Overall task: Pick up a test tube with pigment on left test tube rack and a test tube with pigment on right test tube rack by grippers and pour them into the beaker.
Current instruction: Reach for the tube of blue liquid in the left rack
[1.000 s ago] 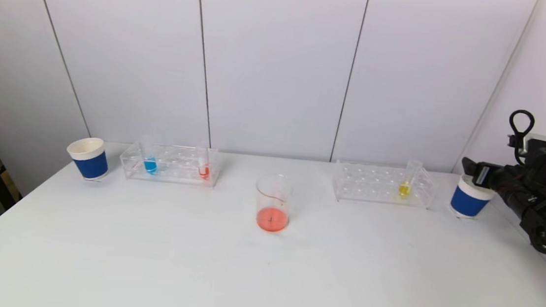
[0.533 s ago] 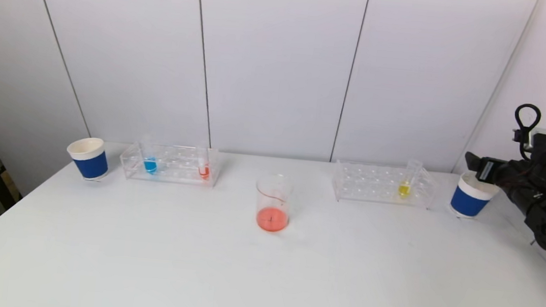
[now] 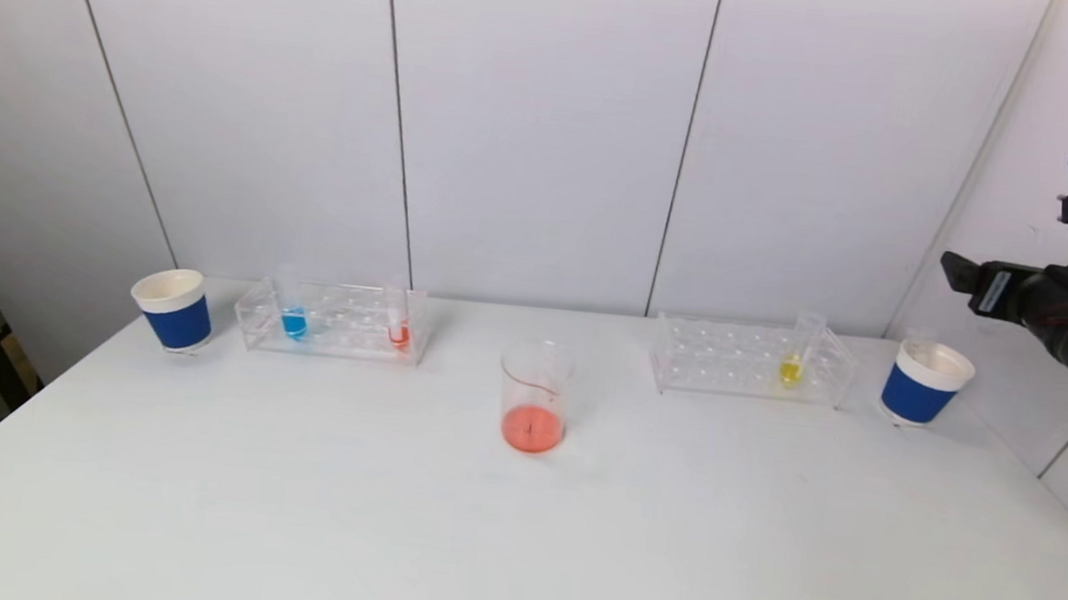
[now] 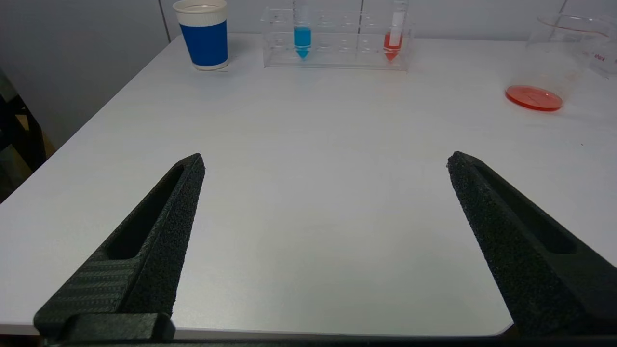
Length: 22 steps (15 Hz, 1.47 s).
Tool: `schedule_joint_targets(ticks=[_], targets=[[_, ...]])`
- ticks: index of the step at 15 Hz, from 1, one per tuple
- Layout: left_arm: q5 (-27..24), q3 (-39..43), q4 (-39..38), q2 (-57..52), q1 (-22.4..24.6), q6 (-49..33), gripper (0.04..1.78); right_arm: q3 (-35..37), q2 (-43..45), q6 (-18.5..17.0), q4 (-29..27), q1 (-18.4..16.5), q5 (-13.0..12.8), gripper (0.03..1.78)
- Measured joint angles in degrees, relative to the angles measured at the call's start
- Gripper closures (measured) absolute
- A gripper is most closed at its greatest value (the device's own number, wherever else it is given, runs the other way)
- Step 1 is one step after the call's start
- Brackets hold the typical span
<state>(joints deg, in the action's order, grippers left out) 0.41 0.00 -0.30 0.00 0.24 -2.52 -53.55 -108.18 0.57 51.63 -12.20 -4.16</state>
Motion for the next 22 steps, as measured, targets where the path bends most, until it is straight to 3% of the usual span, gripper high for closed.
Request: schedule_joint_targets(ticks=[6, 9, 14, 19, 22], targets=[[0.00, 0.00, -0.02, 0.00, 0.00, 0.02, 0.06, 0.46, 11.98, 0.16, -7.78, 0.16, 0.74, 0.04], [0.00, 0.00, -0.02, 0.00, 0.00, 0.00, 0.06, 0.11, 18.05, 0.37, -13.48, 0.16, 2.40, 0.04], [0.00, 0.00, 0.00, 0.00, 0.00, 0.00, 0.06, 0.57, 26.56, 1.24, -16.90, 0.07, 2.65, 0.04], [-0.01, 0.00, 0.00, 0.00, -0.02, -0.01, 0.06, 0.83, 37.46, 1.77, -27.79, 0.00, 4.56, 0.04], [0.00, 0.00, -0.02, 0.00, 0.00, 0.00, 0.06, 1.46, 42.67, 1.71, -31.04, 0.05, 5.08, 0.04]])
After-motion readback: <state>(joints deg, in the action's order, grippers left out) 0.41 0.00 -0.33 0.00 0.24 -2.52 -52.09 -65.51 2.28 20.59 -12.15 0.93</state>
